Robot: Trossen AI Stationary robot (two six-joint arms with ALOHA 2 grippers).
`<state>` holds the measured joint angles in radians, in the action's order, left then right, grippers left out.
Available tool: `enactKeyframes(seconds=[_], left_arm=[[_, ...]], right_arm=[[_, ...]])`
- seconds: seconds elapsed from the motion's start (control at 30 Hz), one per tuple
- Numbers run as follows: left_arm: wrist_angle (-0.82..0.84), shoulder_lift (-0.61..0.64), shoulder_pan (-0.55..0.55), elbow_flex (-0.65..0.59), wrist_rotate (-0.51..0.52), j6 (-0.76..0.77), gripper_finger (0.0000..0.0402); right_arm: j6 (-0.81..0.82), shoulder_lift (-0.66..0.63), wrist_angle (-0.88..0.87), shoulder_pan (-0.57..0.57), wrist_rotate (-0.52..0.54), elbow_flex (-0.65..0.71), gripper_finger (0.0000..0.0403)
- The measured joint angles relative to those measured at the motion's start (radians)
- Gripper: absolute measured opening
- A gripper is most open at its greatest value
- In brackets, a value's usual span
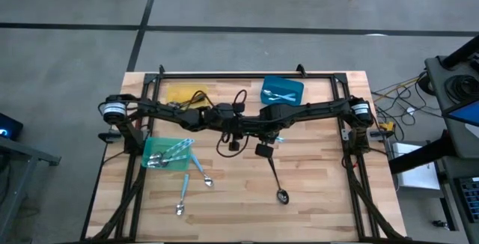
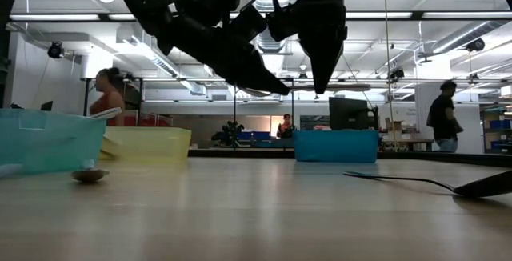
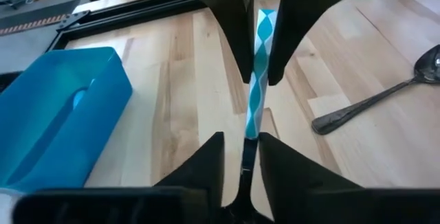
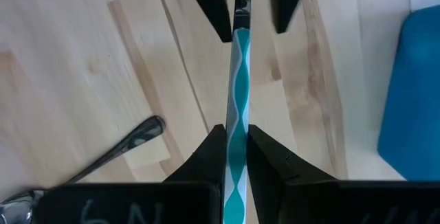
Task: Sort silverware by color (type)
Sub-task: Put the blue patterned spoon into the green bin
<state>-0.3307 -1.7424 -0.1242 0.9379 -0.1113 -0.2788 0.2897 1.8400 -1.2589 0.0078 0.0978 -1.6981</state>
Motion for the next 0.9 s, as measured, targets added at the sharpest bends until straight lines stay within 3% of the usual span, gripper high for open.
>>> enactKeyframes(seconds=[0.17,0.3,0.67,0.9], left_arm=[[0.014,0.000,0.001,0.000,-0.005,0.007,0.0018],[0.018,0.000,0.003,0.000,-0.010,0.025,0.0009],[0.050,0.020,0.004,0.000,0.009,0.086,0.0002],[0.245,0.134,0.006,-0.005,0.067,0.133,0.0001]], right_arm=[[-0.011,0.000,0.009,0.000,0.000,0.000,0.0026],[-0.024,0.000,0.013,0.001,0.001,0.000,0.0029],[-0.005,-0.010,0.040,0.001,0.017,0.001,0.0151],[-0.019,-0.096,0.036,0.001,0.034,0.001,0.0174]])
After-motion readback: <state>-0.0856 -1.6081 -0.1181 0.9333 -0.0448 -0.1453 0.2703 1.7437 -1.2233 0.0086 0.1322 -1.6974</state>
